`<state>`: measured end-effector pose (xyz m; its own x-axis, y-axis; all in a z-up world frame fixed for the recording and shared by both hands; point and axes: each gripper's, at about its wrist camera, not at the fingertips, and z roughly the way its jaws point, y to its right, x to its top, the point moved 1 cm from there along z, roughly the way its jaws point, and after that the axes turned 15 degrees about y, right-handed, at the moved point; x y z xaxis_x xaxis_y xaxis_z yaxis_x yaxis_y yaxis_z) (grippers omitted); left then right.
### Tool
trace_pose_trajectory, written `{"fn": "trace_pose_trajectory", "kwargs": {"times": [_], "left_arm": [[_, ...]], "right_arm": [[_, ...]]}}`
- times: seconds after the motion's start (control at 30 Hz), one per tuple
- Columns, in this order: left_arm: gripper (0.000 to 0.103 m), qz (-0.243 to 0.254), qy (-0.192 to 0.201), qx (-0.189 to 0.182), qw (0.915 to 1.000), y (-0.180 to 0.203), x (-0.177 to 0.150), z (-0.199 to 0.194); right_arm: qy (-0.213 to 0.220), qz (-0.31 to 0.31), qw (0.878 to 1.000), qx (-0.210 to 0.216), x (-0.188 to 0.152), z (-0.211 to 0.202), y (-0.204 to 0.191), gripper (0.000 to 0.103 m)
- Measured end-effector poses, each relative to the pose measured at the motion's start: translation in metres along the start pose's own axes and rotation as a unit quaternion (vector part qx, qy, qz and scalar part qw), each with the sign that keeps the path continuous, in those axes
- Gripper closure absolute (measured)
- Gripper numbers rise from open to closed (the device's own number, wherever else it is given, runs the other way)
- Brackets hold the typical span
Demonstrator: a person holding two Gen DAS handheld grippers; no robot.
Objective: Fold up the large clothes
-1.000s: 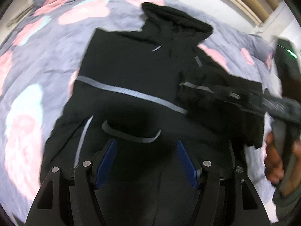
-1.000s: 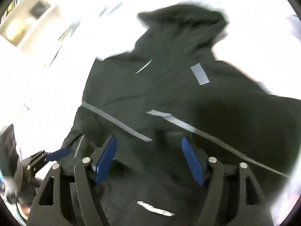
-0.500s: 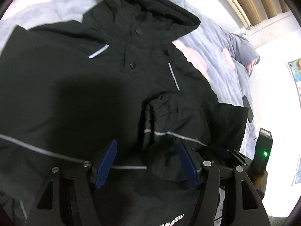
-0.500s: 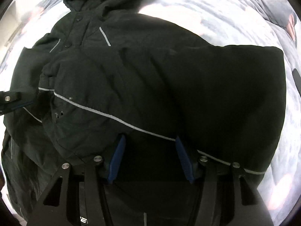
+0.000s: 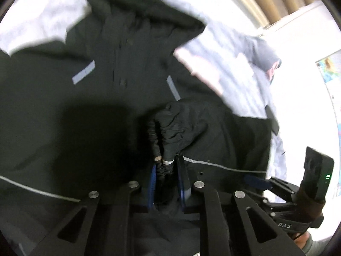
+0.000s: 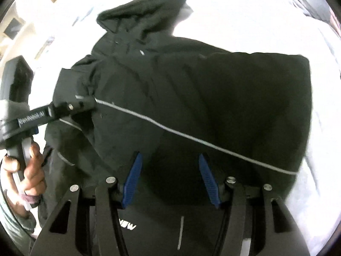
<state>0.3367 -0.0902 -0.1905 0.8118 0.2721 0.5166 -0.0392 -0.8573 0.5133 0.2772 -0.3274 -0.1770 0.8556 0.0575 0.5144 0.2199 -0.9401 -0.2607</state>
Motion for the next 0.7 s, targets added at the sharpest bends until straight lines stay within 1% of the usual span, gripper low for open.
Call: {"fn": "trace_pose_trajectory", "kwargs": {"times": [0.03,0.1,0.17,0.23,0.33,0.37,0.4,0.43,0.47,0.5,0.53,0.6,0.63,0.67,0.7], "left_arm": [[0.086,0.002,0.010,-0.003,0.9999,0.001,0.005,-0.011],[0.086,0.009,0.045,-0.008,0.9989,0.005,0.019,-0.042],[0.086,0.013,0.072,-0.005,0.9973,0.003,0.032,-0.069],[0.086,0.011,0.098,0.004,0.9951,-0.006,0.046,-0.095],[0.086,0.011,0.117,0.046,0.9920,-0.026,0.058,-0.116],[0.086,0.006,0.119,0.070,0.9905,-0.039,0.061,-0.120],[0.086,-0.003,0.111,0.091,0.9896,-0.055,0.062,-0.120],[0.086,-0.008,0.101,0.104,0.9894,-0.065,0.061,-0.119],[0.086,-0.012,0.085,0.128,0.9880,-0.081,0.058,-0.114],[0.086,-0.009,0.064,0.158,0.9854,-0.097,0.054,-0.105],[0.085,-0.006,0.046,0.172,0.9839,-0.106,0.049,-0.096],[0.085,-0.016,-0.008,0.207,0.9782,-0.134,0.032,-0.065],[0.084,-0.021,-0.016,0.211,0.9772,-0.142,0.026,-0.057],[0.080,-0.020,-0.017,0.211,0.9772,-0.147,0.020,-0.049],[0.079,-0.015,-0.014,0.215,0.9764,-0.148,0.017,-0.043]], "right_arm": [[0.004,-0.004,1.000,0.002,0.002,-0.006,-0.005,0.042],[0.017,-0.016,1.000,0.008,0.006,-0.022,-0.014,0.042],[0.022,-0.018,1.000,0.012,0.015,-0.026,-0.021,0.042],[0.027,-0.013,0.999,0.020,0.020,-0.034,-0.022,0.042],[0.036,-0.008,0.999,0.025,0.027,-0.038,-0.024,0.042],[0.038,-0.011,0.999,0.021,0.030,-0.036,-0.027,0.042],[0.037,-0.016,0.999,0.010,0.031,-0.030,-0.028,0.042],[0.033,-0.019,0.999,-0.005,0.031,-0.022,-0.027,0.042],[0.029,-0.020,0.999,-0.016,0.030,-0.015,-0.027,0.042],[0.026,-0.019,0.999,-0.027,0.028,-0.004,-0.027,0.042],[0.023,-0.021,0.999,-0.045,0.026,0.008,-0.025,0.042],[-0.008,-0.036,0.995,-0.096,0.017,0.040,-0.021,0.042],[-0.031,-0.042,0.993,-0.109,0.010,0.060,-0.018,0.041],[-0.041,-0.049,0.991,-0.116,0.004,0.071,-0.017,0.040],[-0.036,-0.061,0.990,-0.123,0.003,0.077,-0.019,0.039]]}}
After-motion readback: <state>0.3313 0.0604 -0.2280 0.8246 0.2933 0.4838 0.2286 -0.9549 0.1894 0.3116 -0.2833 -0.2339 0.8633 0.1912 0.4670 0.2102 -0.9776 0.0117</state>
